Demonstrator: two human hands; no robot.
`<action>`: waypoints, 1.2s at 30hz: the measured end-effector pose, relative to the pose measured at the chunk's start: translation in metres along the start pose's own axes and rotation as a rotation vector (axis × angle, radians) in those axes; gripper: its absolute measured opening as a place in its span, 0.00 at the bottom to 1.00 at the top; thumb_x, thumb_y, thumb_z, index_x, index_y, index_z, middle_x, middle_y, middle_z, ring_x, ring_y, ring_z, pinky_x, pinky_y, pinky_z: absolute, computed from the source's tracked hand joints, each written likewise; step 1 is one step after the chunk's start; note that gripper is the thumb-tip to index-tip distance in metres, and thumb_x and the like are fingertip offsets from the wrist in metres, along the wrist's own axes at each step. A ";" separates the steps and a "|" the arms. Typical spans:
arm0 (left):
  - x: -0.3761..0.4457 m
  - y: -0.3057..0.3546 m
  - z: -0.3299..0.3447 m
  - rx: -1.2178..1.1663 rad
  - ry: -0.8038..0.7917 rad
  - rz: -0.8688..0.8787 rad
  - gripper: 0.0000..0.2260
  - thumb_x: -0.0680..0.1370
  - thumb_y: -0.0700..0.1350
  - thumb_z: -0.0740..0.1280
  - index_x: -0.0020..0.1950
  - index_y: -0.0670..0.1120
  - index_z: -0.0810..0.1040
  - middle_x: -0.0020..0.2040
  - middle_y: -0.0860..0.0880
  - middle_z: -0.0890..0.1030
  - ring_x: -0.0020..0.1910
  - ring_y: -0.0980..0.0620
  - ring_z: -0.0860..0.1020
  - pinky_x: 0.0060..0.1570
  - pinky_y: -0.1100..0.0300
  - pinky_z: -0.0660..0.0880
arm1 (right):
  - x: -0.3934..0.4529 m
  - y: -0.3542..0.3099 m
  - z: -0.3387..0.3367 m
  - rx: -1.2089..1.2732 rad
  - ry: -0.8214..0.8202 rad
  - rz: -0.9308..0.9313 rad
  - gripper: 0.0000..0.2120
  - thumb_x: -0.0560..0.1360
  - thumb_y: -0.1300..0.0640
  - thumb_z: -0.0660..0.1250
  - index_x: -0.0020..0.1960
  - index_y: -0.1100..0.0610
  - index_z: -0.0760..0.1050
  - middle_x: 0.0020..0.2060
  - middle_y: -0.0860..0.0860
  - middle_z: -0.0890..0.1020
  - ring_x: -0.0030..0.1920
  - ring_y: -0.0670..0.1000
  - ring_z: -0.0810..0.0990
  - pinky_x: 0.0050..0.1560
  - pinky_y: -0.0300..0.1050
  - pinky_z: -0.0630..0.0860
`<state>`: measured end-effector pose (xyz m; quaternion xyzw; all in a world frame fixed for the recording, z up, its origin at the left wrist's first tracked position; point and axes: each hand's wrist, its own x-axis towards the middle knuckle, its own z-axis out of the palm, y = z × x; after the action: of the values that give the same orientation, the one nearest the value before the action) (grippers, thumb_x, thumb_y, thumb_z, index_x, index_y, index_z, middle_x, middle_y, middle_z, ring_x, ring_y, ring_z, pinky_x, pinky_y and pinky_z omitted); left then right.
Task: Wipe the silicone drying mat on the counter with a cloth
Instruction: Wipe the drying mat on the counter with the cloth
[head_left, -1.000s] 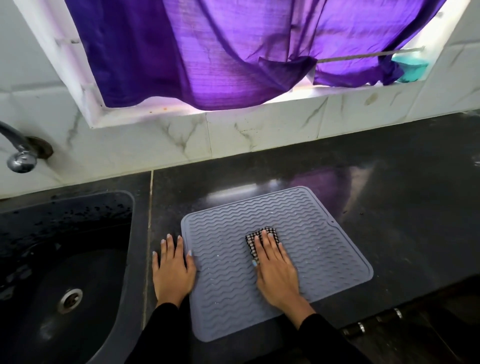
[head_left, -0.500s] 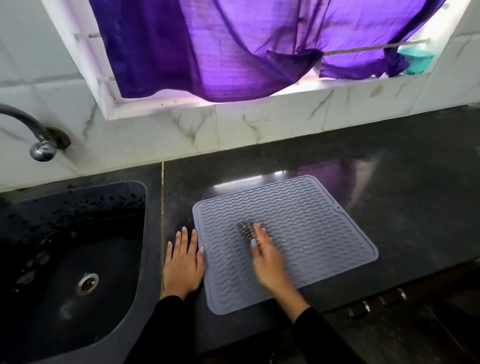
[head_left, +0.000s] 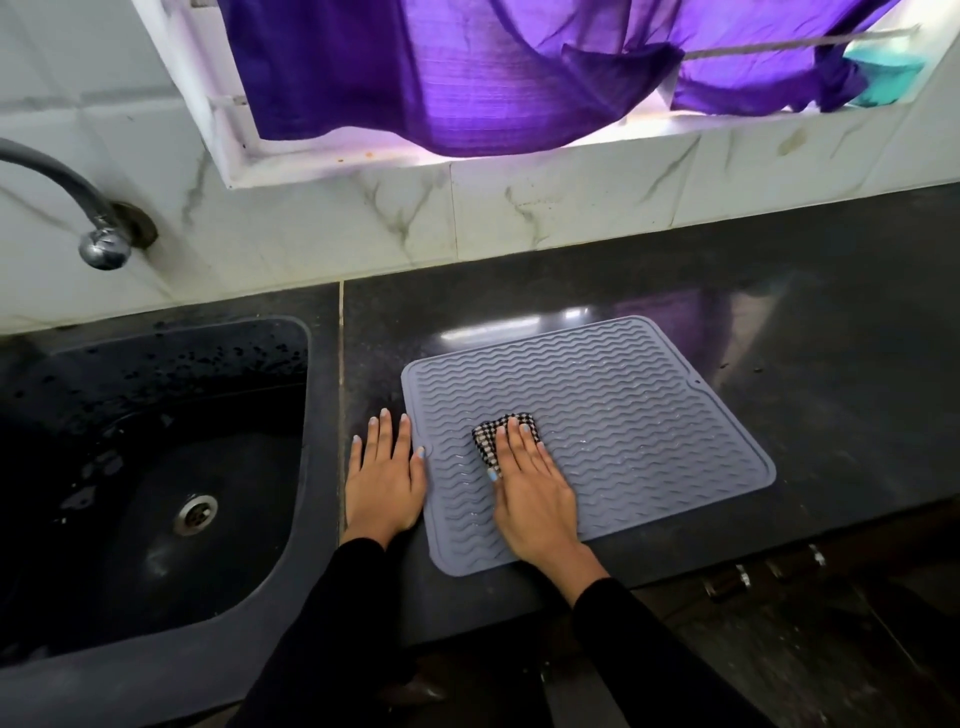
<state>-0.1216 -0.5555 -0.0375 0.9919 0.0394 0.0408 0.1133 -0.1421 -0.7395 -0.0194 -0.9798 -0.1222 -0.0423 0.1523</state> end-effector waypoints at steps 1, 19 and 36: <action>0.000 0.000 0.000 0.000 -0.002 0.000 0.36 0.72 0.59 0.32 0.76 0.45 0.50 0.77 0.44 0.51 0.76 0.47 0.48 0.74 0.50 0.42 | 0.002 0.001 -0.003 0.085 -0.014 -0.001 0.32 0.74 0.49 0.39 0.75 0.58 0.56 0.75 0.52 0.57 0.75 0.49 0.54 0.74 0.45 0.47; 0.001 -0.001 -0.005 0.053 -0.059 0.009 0.30 0.74 0.51 0.39 0.76 0.46 0.49 0.77 0.45 0.48 0.76 0.48 0.46 0.73 0.51 0.41 | -0.007 -0.057 0.025 0.053 -0.029 -0.096 0.32 0.78 0.53 0.53 0.76 0.63 0.44 0.76 0.58 0.47 0.76 0.54 0.43 0.71 0.46 0.35; -0.002 0.000 -0.007 -0.102 0.013 -0.020 0.23 0.81 0.50 0.44 0.75 0.46 0.55 0.77 0.45 0.53 0.76 0.49 0.49 0.73 0.53 0.42 | 0.031 -0.052 -0.011 0.506 -0.053 0.059 0.25 0.81 0.58 0.50 0.76 0.58 0.48 0.76 0.53 0.51 0.76 0.50 0.48 0.74 0.44 0.43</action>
<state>-0.1241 -0.5540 -0.0309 0.9842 0.0478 0.0483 0.1637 -0.1260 -0.6882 0.0095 -0.9144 -0.1041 0.0196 0.3907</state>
